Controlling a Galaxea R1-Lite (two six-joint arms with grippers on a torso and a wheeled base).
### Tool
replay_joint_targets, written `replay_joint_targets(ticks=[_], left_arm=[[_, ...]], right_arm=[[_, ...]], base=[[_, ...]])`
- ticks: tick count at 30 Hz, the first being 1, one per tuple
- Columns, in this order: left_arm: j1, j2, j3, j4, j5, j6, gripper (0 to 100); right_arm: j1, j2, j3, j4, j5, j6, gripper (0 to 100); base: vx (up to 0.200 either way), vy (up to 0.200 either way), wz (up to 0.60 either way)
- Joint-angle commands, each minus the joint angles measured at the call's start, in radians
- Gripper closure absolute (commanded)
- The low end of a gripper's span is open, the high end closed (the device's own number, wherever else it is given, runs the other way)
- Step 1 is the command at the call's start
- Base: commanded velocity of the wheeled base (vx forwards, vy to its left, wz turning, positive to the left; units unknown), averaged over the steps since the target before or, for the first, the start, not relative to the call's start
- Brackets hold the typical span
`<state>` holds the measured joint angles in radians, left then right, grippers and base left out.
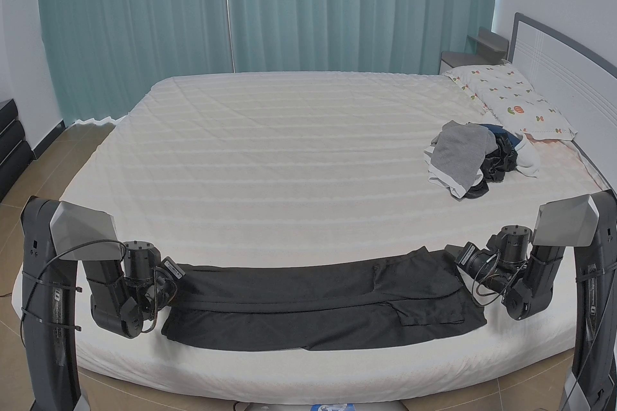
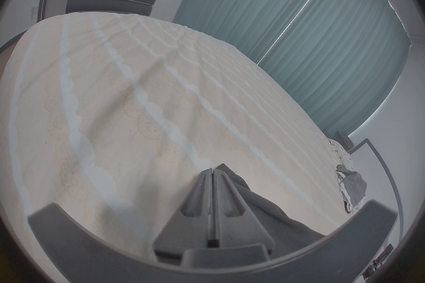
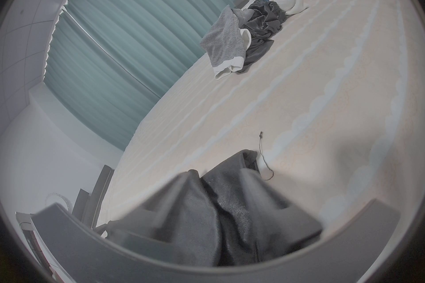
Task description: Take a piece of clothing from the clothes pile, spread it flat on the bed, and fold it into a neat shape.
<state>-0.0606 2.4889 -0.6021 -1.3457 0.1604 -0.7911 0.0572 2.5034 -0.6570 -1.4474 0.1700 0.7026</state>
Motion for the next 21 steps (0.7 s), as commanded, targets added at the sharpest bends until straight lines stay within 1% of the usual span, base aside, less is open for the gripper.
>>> replay_joint_targets(ticks=[1, 11, 18, 19, 20, 21], left_arm=[[0.001, -0.002, 0.007, -0.001, 0.001, 0.000, 100], [0.004, -0.001, 0.007, -0.001, 0.001, 0.000, 100], [0.004, -0.005, 0.013, -0.001, 0.002, 0.000, 100], [0.004, -0.012, 0.016, -0.001, 0.002, 0.000, 100], [0.004, -0.016, 0.016, -0.001, 0.002, -0.002, 0], [0.004, -0.018, 0.015, -0.001, 0.002, -0.002, 0]], right_arm=[[-0.008, 0.003, -0.006, -0.001, 0.000, 0.003, 100], [-0.039, 0.002, -0.029, 0.001, -0.012, 0.009, 100], [-0.040, -0.005, -0.015, -0.001, -0.012, 0.015, 100], [-0.040, -0.006, -0.015, -0.002, -0.012, 0.015, 0], [-0.042, -0.009, -0.013, -0.004, -0.010, 0.018, 0], [-0.042, -0.014, -0.007, -0.005, -0.010, 0.028, 0]], base=[[0.000, 0.000, 0.00], [0.000, 0.000, 0.00], [0.000, 0.000, 0.00], [0.000, 0.000, 0.00], [0.000, 0.000, 0.00], [0.000, 0.000, 0.00]])
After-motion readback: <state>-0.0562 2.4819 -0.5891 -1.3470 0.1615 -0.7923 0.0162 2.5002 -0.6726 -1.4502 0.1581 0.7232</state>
